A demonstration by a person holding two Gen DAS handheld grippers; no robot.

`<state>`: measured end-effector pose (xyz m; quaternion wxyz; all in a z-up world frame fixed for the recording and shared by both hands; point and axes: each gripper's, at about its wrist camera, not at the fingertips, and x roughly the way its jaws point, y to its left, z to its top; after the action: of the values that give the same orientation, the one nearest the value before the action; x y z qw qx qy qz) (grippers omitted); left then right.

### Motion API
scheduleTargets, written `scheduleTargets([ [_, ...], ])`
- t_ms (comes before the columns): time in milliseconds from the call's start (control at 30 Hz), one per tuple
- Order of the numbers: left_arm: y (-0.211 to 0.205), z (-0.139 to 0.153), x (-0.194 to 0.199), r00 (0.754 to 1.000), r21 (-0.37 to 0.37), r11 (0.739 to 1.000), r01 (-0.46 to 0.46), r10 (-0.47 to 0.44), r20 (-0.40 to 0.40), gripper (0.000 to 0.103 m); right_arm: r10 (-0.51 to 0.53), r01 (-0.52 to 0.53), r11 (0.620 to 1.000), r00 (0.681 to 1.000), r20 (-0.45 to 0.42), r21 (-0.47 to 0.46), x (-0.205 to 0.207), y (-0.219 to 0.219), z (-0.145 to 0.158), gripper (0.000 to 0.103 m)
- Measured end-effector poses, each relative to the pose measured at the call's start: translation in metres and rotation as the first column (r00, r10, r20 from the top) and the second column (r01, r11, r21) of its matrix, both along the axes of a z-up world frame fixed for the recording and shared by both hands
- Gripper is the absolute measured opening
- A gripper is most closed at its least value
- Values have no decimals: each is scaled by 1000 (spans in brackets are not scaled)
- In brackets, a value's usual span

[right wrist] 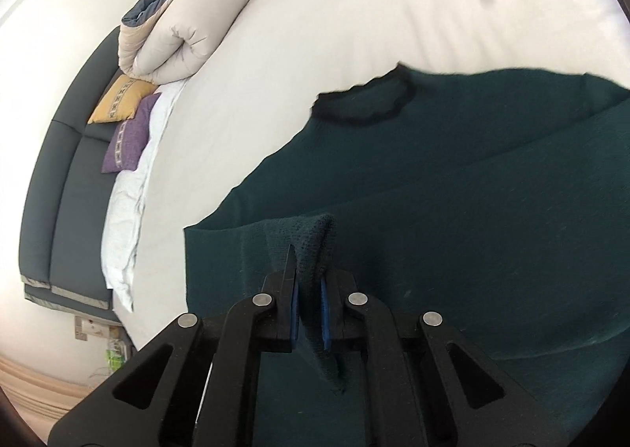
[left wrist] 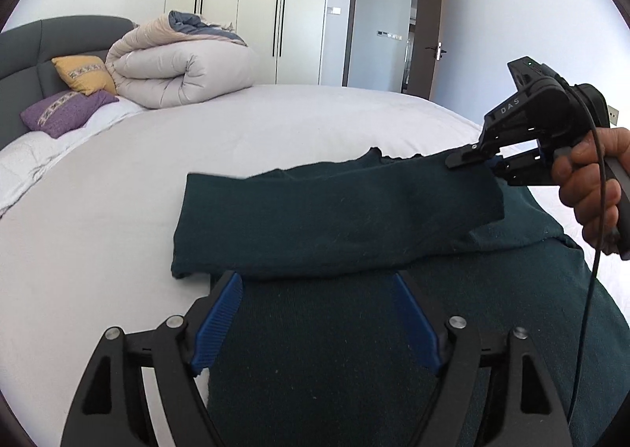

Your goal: Fold small clothes

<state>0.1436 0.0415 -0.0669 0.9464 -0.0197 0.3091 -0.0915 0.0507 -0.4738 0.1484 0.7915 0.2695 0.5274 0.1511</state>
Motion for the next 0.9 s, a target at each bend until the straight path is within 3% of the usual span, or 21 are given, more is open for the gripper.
scheduleTargets([
  [200,23,-30,26,985,-131,990,-56,33,-171,79,-66,62,992,997,-38,-110,22,-33,-22,7],
  [300,32,-34,27,983,-187,980,-68,34,-178,79,-106,104,994,992,-63,-31,25,-46,-43,8],
  [533,28,-35,24,986,-162,985,-63,36,-165,79,-132,138,985,989,-64,102,-5,-51,-73,17],
  [600,29,-36,24,985,-165,984,-63,34,-171,79,-110,114,990,993,-50,84,-11,-41,-72,18],
  [700,27,-36,25,984,-155,986,-63,36,-172,79,-80,79,996,996,-28,-43,-9,-31,-64,17],
  [767,27,-36,25,984,-152,986,-63,37,-172,79,-105,102,992,994,-31,-74,-5,-39,-59,10],
  [900,26,-37,23,985,-149,987,-63,37,-169,79,-159,153,981,986,-42,-123,1,-71,-52,7],
])
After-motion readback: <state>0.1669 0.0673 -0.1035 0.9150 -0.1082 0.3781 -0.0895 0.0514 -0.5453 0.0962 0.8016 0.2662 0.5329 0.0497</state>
